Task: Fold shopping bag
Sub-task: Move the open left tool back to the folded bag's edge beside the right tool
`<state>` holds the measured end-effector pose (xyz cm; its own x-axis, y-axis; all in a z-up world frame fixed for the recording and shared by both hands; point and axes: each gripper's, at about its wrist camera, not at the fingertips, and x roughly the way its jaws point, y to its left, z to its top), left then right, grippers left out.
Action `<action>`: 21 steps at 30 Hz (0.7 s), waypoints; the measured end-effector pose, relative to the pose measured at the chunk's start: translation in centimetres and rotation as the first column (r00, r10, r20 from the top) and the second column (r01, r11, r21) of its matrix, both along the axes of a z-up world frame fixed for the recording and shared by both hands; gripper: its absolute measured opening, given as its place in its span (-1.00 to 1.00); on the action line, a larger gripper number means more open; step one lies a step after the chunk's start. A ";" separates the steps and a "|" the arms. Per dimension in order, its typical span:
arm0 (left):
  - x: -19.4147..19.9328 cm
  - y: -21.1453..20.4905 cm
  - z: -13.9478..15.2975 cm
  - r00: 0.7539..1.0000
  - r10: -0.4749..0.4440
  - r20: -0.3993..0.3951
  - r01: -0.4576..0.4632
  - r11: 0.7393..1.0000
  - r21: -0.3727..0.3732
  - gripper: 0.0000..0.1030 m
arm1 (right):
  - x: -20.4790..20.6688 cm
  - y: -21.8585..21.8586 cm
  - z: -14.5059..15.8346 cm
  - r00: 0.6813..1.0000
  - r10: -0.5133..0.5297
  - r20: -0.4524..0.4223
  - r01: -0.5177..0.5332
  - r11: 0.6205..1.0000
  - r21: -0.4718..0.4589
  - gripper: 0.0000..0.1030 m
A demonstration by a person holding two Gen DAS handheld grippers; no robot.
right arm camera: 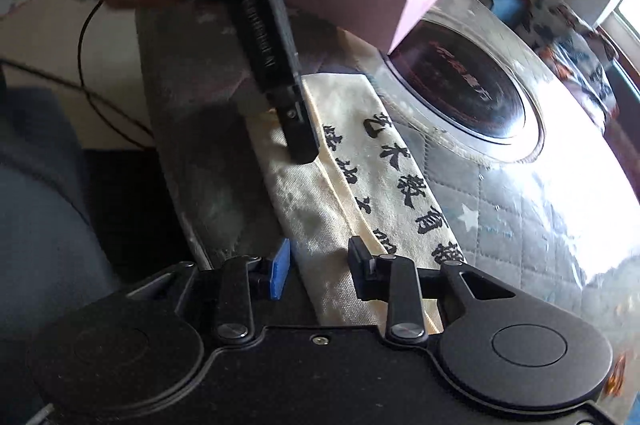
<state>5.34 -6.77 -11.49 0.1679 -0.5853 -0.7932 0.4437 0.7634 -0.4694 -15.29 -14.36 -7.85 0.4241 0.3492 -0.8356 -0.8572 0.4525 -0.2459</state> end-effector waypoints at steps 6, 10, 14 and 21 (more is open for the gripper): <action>0.1 -0.1 0.1 1.000 -0.018 -0.001 0.018 1.000 0.005 -0.95 | 0.4 0.2 -0.3 1.000 0.013 -0.013 -0.013 1.000 -0.010 -0.34; -0.9 -0.7 1.1 0.995 -0.079 0.061 0.078 0.997 0.026 -0.84 | 1.6 -0.4 -0.1 0.997 -0.017 -0.080 0.019 0.999 0.032 -0.35; -2.7 -1.8 2.3 0.971 -0.179 0.161 0.171 0.983 0.065 -0.45 | 2.4 -0.8 0.1 0.990 -0.035 -0.139 0.044 0.997 0.060 -0.35; -5.7 -4.2 2.5 0.871 -0.381 0.310 0.326 0.920 0.216 -0.39 | 4.4 -2.0 0.3 0.958 -0.075 -0.275 0.114 0.985 0.127 -0.35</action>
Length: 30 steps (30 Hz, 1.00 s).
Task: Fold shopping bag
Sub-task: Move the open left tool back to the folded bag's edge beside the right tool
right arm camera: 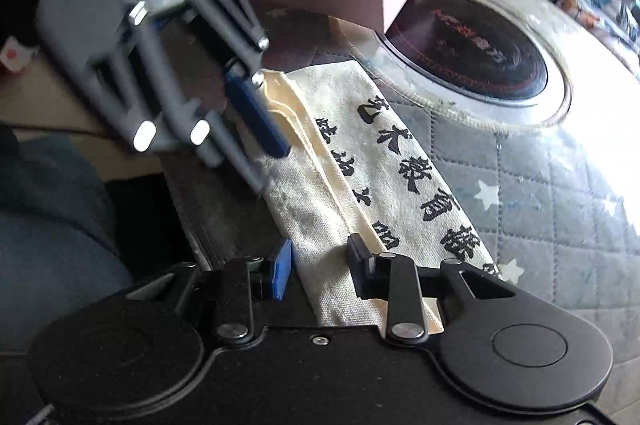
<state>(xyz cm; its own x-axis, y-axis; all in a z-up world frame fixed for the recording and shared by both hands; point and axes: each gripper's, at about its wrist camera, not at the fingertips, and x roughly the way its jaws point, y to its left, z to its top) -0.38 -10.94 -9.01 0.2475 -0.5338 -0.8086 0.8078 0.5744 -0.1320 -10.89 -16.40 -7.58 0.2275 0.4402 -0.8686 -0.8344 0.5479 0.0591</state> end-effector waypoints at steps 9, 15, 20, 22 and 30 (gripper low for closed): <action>-3.4 -2.5 -1.1 0.940 -0.216 0.265 0.173 0.969 0.176 -0.29 | 0.8 -0.3 0.0 0.999 -0.010 -0.051 0.011 1.000 0.023 -0.37; -3.3 -3.3 -1.4 0.922 -0.262 0.283 0.207 0.955 0.211 -0.40 | 0.8 -0.3 0.0 0.999 -0.001 -0.042 0.001 1.000 0.018 -0.37; -1.2 -3.1 -0.6 0.962 -0.212 0.173 0.186 0.971 0.153 -0.48 | 0.2 0.0 0.1 1.000 0.025 -0.005 -0.025 1.000 -0.001 -0.35; -0.2 -2.8 -0.3 0.976 -0.185 0.118 0.171 0.978 0.120 -0.50 | -0.4 0.4 0.0 0.997 0.067 0.037 -0.066 0.997 -0.030 -0.31; 3.4 -1.4 0.6 0.998 -0.054 -0.029 0.055 0.998 0.020 -0.98 | -2.7 1.5 -0.5 0.972 0.170 0.161 -0.152 0.981 -0.122 -0.23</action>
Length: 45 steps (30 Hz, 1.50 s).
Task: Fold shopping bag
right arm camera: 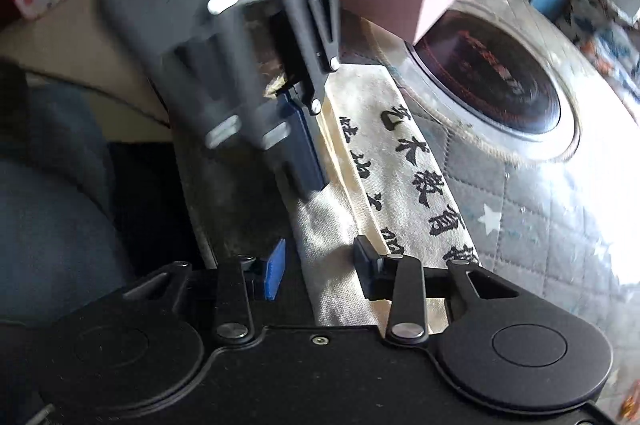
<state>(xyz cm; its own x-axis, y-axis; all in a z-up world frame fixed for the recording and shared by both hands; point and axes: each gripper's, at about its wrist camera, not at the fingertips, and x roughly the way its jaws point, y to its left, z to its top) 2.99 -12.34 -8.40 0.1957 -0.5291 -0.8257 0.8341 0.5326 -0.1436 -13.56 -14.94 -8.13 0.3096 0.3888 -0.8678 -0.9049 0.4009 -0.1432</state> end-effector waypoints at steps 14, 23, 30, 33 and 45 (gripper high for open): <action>-4.3 -0.6 -1.6 0.954 -0.236 0.185 0.220 0.970 0.101 -0.28 | 3.0 -1.3 0.7 0.973 -0.152 -0.177 0.168 0.982 0.085 -0.35; -5.1 -2.0 -3.1 0.913 -0.290 0.286 0.246 0.952 0.181 -0.49 | 3.6 -1.8 0.9 0.951 -0.179 -0.250 0.210 0.972 0.102 -0.37; -2.4 -1.8 -1.7 0.963 -0.227 0.143 0.212 0.970 0.116 -0.55 | 2.2 -0.9 0.6 0.985 -0.096 -0.143 0.107 0.991 0.074 -0.30; -1.3 -1.6 -1.2 0.976 -0.203 0.080 0.197 0.977 0.084 -0.55 | 0.8 -0.2 0.3 0.998 -0.032 -0.048 0.033 0.999 0.025 -0.24; -5.0 -1.7 -2.1 0.909 -0.321 0.267 0.289 0.945 0.153 -0.31 | 4.4 -2.1 1.0 0.957 -0.160 -0.241 0.193 0.974 0.115 -0.37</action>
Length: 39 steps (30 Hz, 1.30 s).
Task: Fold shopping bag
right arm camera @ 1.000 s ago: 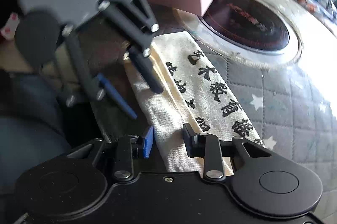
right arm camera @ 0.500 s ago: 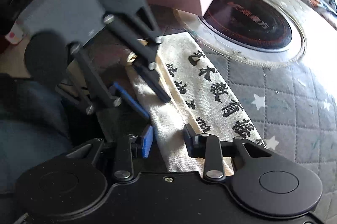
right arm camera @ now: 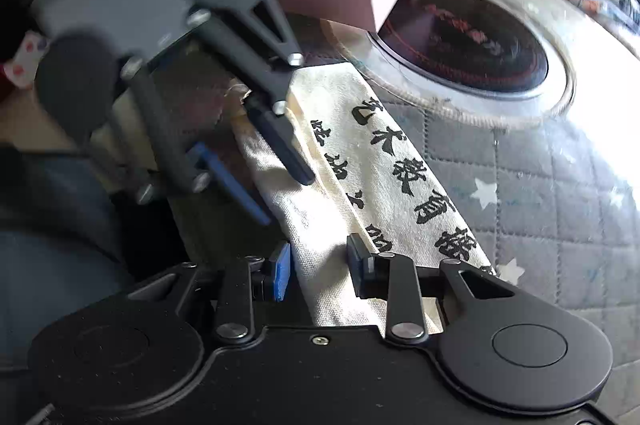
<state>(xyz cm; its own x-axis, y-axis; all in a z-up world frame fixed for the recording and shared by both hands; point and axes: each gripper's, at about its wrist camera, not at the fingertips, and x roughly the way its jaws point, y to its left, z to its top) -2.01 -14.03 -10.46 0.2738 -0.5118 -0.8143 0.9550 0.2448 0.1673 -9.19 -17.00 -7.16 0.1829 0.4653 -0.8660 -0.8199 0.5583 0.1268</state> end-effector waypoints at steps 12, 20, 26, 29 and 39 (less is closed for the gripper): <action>3.1 0.3 0.4 0.992 0.055 -0.116 -0.056 0.998 0.000 -0.40 | 1.2 -1.0 0.3 0.994 -0.033 -0.104 0.039 0.997 0.066 -0.35; 5.8 1.4 1.1 0.945 0.115 -0.305 -0.135 0.990 -0.045 -0.43 | -2.8 -0.4 -0.2 0.976 0.115 0.187 -0.099 0.991 -0.092 -0.13; 6.9 2.0 0.9 0.922 0.123 -0.367 -0.161 0.984 -0.076 -0.43 | -3.7 -0.7 -0.8 0.947 0.157 0.280 -0.121 0.982 -0.143 -0.32; 6.2 1.9 1.0 0.943 0.099 -0.318 -0.130 0.988 -0.079 -0.37 | -2.0 -1.6 -0.6 0.977 0.075 0.198 -0.061 0.995 -0.075 -0.35; 4.8 2.4 0.6 0.990 0.025 -0.137 -0.025 1.000 0.003 -0.08 | 0.8 -2.5 -0.6 0.999 -0.018 0.038 0.017 1.000 0.009 -0.35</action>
